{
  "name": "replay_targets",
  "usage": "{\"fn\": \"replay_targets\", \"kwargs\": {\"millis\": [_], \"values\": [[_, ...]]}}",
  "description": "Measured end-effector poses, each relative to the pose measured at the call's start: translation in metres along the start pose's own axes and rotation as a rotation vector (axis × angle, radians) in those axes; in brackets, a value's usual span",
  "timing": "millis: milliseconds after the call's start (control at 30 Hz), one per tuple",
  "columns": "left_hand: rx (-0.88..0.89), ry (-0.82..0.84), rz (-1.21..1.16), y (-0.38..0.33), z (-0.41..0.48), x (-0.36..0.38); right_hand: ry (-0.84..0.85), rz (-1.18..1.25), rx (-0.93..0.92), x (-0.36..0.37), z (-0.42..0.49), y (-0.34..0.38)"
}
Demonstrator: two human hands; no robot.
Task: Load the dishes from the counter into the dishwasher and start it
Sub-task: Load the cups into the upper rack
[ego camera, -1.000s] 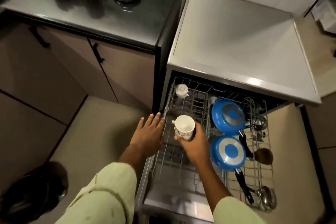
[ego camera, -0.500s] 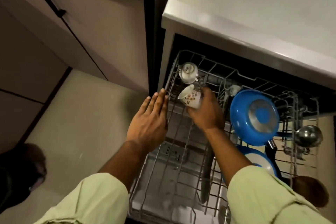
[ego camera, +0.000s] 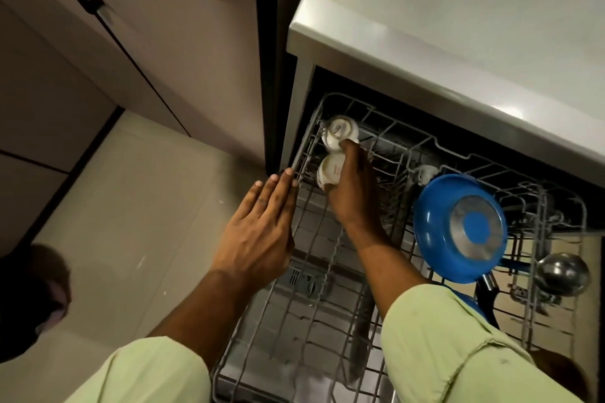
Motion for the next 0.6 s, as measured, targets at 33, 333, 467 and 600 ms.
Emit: {"fn": "replay_targets", "kwargs": {"millis": [33,333,467,600], "values": [[0.0,0.001,0.002,0.0,0.0,0.001,-0.007,0.0,-0.015,0.003,0.001,0.001],[-0.004,-0.011,-0.017,0.001,0.001,0.004,-0.081,-0.028,-0.019,0.016,0.007,0.008],[-0.01,-0.005,-0.024,0.001,0.001,0.003,-0.109,-0.009,0.033,0.019,0.003,0.008],[-0.019,0.031,-0.014,0.001,0.001,0.001,-0.119,-0.024,0.112,0.023,-0.014,0.01]]}}
Point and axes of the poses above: each hand's wrist, its own z-axis towards the middle knuckle, its own x-axis out of the palm, y = z × x, the point moved 1 cm from there along z, towards the middle knuckle, and after that the axes turned 7 degrees about y, right-handed, at the moved point
